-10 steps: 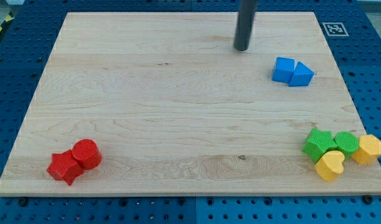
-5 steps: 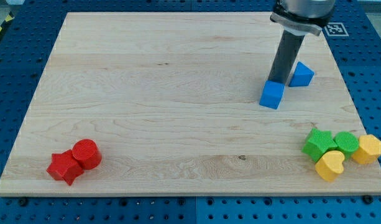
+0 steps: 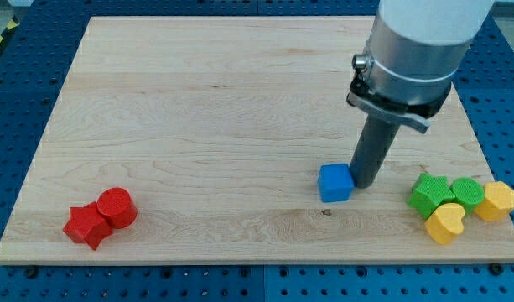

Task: Move the blue cube to the bottom center

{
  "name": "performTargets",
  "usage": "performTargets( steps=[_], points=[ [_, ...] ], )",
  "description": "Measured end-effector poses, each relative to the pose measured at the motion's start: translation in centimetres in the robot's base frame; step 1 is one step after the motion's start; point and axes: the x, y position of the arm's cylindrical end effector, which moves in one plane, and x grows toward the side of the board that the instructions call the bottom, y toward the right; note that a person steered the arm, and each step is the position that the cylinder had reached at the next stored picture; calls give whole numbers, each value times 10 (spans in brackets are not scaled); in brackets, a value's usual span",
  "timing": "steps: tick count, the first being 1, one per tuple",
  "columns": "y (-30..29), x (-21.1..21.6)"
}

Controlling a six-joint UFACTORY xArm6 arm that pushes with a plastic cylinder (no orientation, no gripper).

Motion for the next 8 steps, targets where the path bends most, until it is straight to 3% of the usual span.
performTargets(
  steps=[3, 8],
  points=[
    [-58, 5],
    [-115, -21]
  ],
)
